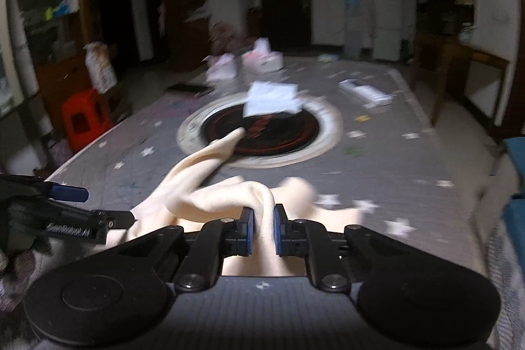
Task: Fold clothes
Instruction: 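Grasp the cream shirt fabric with the right gripper and lift it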
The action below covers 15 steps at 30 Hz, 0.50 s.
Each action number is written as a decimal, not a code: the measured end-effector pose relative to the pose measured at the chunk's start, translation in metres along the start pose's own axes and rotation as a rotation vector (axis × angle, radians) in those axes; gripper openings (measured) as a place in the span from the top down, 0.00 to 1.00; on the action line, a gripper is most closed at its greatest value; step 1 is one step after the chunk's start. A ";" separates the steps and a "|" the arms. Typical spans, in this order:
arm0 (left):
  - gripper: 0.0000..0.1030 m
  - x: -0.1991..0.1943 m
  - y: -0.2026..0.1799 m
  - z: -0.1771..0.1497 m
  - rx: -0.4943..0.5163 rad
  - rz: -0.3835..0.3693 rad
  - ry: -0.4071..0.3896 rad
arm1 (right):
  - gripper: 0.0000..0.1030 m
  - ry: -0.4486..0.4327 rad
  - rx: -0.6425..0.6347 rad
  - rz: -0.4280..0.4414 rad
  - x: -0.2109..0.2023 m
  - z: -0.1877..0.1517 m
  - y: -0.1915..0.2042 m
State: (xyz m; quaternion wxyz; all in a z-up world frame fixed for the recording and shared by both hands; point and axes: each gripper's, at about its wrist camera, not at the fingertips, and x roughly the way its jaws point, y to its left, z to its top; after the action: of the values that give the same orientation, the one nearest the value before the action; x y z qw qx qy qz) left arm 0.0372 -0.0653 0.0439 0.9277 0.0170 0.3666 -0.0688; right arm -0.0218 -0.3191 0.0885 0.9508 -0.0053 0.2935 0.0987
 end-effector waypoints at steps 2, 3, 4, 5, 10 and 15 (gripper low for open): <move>0.10 0.006 -0.004 0.004 0.009 -0.010 0.000 | 0.90 -0.011 0.025 -0.051 -0.021 -0.008 -0.013; 0.10 0.010 -0.006 0.006 0.014 -0.014 0.001 | 0.90 -0.015 0.038 -0.077 -0.031 -0.012 -0.020; 0.11 0.013 -0.007 0.009 0.014 -0.016 0.003 | 0.90 -0.013 0.049 -0.102 -0.039 -0.017 -0.026; 0.11 0.017 -0.007 0.011 0.015 -0.018 0.006 | 0.90 -0.009 0.059 -0.126 -0.047 -0.023 -0.031; 0.11 0.036 -0.004 0.026 -0.018 -0.038 0.006 | 0.86 0.067 0.127 -0.219 -0.069 -0.057 -0.056; 0.11 0.057 0.000 0.039 -0.043 -0.064 0.007 | 0.74 0.100 0.153 -0.253 -0.084 -0.080 -0.064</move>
State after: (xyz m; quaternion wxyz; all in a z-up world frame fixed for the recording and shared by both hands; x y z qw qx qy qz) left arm 0.1047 -0.0746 0.0340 0.9238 -0.0145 0.3717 -0.0903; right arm -0.1216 -0.4026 0.0661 0.9375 0.0255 0.3440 -0.0451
